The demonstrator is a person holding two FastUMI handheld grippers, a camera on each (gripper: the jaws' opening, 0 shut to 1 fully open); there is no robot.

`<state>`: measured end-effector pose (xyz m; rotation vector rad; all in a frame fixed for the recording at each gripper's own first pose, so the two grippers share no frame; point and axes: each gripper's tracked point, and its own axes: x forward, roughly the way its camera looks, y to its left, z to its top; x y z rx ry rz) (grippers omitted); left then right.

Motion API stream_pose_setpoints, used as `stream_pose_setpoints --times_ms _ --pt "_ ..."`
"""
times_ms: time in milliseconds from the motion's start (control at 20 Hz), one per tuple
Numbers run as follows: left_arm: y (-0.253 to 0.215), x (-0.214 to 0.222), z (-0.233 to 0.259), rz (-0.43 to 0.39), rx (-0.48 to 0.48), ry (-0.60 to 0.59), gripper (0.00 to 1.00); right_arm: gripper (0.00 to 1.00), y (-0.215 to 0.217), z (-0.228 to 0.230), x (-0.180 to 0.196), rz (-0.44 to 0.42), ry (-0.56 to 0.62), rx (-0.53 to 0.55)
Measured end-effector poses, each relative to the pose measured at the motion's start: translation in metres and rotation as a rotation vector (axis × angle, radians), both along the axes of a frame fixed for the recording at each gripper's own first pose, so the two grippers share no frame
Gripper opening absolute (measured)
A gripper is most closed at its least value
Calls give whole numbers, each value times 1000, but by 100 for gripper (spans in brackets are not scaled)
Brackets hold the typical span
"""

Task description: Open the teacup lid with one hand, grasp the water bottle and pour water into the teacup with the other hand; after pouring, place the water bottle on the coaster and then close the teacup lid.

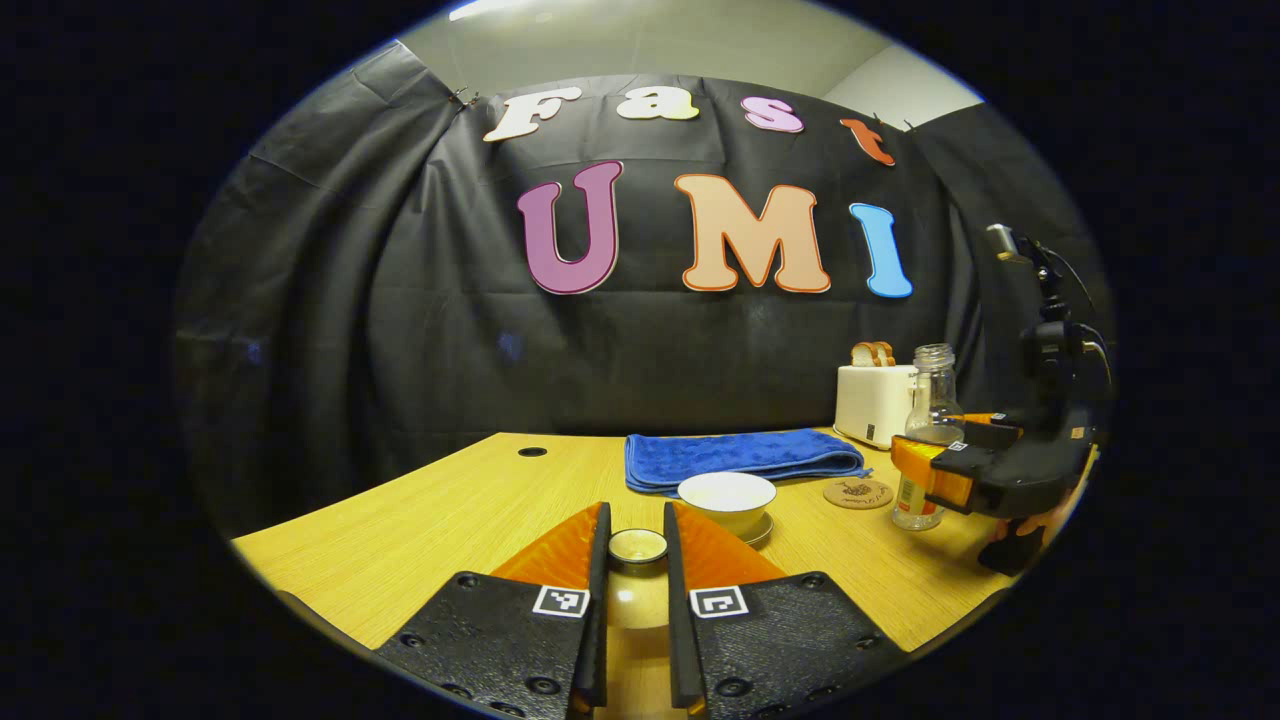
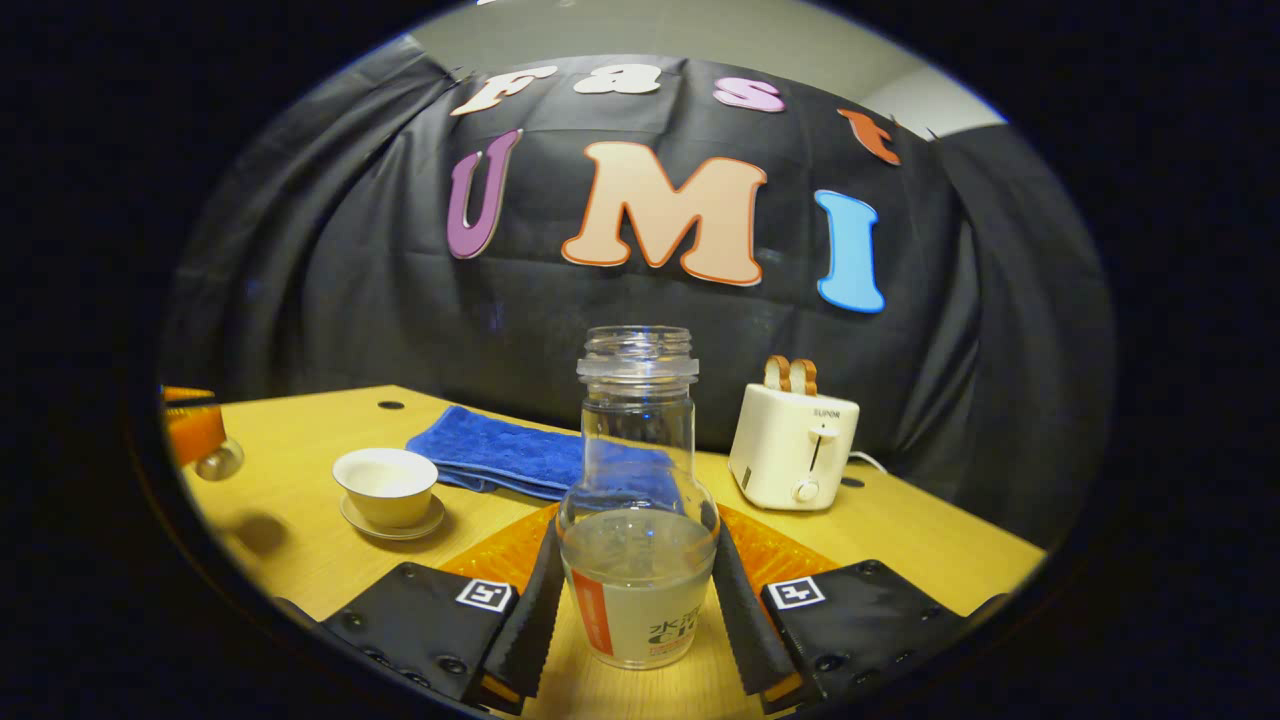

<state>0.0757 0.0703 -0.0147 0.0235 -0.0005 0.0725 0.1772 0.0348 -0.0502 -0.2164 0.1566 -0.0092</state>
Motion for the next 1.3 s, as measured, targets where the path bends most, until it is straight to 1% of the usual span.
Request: stream_pose_setpoints --times_ms 250,350,500,600,900,1100,1300 --pt "-1 -1 -1 0 0 0 22 77 31 -6 30 69 25 -281" --pt "-1 0 0 0 0 -1 22 76 43 -9 36 106 31 -402" --pt "-1 0 0 -1 0 0 22 77 65 -23 45 179 39 -614" --pt "-1 -1 0 -1 0 1 22 77 75 -30 47 212 41 -721" --pt "0 0 0 -1 0 0 22 76 90 -45 52 270 52 -939" --pt "-1 0 1 -2 1 -1 22 77 92 -42 56 283 47 -1053" --pt "2 1 1 2 -1 0 22 76 92 -36 57 298 36 -1143"
